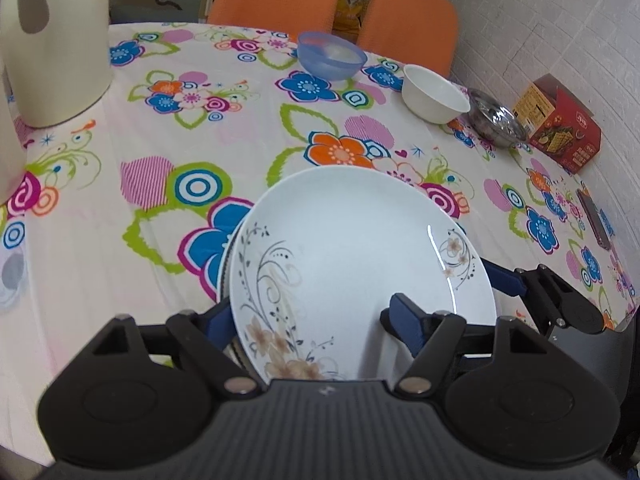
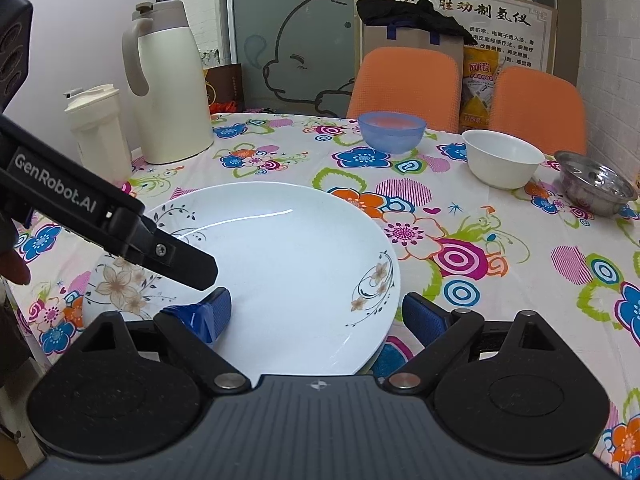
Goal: Organize plates and bowls
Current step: 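Lift the three-plate stack with the left tool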
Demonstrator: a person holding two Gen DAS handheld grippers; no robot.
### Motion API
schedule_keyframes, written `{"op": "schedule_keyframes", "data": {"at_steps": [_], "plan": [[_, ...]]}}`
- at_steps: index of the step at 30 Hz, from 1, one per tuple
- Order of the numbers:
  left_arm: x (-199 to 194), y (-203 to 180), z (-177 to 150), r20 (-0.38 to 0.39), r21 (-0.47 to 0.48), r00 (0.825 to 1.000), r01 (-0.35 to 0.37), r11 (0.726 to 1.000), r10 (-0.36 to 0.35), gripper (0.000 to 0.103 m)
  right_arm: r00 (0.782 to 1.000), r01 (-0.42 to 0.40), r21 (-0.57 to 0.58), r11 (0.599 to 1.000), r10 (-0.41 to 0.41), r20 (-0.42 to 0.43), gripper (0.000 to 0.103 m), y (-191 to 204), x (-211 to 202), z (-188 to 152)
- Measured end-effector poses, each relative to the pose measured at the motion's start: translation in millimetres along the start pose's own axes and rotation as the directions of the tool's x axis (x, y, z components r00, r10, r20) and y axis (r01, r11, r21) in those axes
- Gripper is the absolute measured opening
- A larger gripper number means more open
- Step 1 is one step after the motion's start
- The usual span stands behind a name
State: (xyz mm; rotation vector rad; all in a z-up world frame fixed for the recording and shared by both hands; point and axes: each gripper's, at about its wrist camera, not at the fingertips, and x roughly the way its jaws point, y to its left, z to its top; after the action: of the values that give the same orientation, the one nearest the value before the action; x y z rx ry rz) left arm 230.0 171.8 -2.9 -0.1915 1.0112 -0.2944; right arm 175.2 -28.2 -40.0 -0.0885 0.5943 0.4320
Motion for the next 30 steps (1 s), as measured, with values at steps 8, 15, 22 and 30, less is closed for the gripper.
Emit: {"op": "schedule_keyframes", "data": {"at_steps": [8,15,22,30], "plan": [[17.2,-10.1,14.8,-0.131,0.214,0.976,-0.146,0.966,0.177,0.073,1.000,0.005,-0.001,1.000,-0.005,-0.028,0.080,-3.9,6.2,-4.6],[17.1,-12.7,9.8,-0.100,0.261,0.977,-0.157,0.953,0.188,0.074,1.000,0.003,0.018,1.000,-0.003,-0.028,0.080,-9.0,5.1,-5.0],[-23.0,-9.9,-1.9,0.178,0.130,0.943,-0.307,0.943,0.282,0.075,1.000,0.004,0.104,0.995,-0.005,0.014,0.080,-26.1,-5.0,-4.5],[-35.3,-32.6,-7.7,0.300,0.031,0.926,-0.251,0.968,0.231,0.102,0.999,0.028,0.186,0.982,-0.034,0.031,0.080,-46.6,-20.1,-9.3]]}}
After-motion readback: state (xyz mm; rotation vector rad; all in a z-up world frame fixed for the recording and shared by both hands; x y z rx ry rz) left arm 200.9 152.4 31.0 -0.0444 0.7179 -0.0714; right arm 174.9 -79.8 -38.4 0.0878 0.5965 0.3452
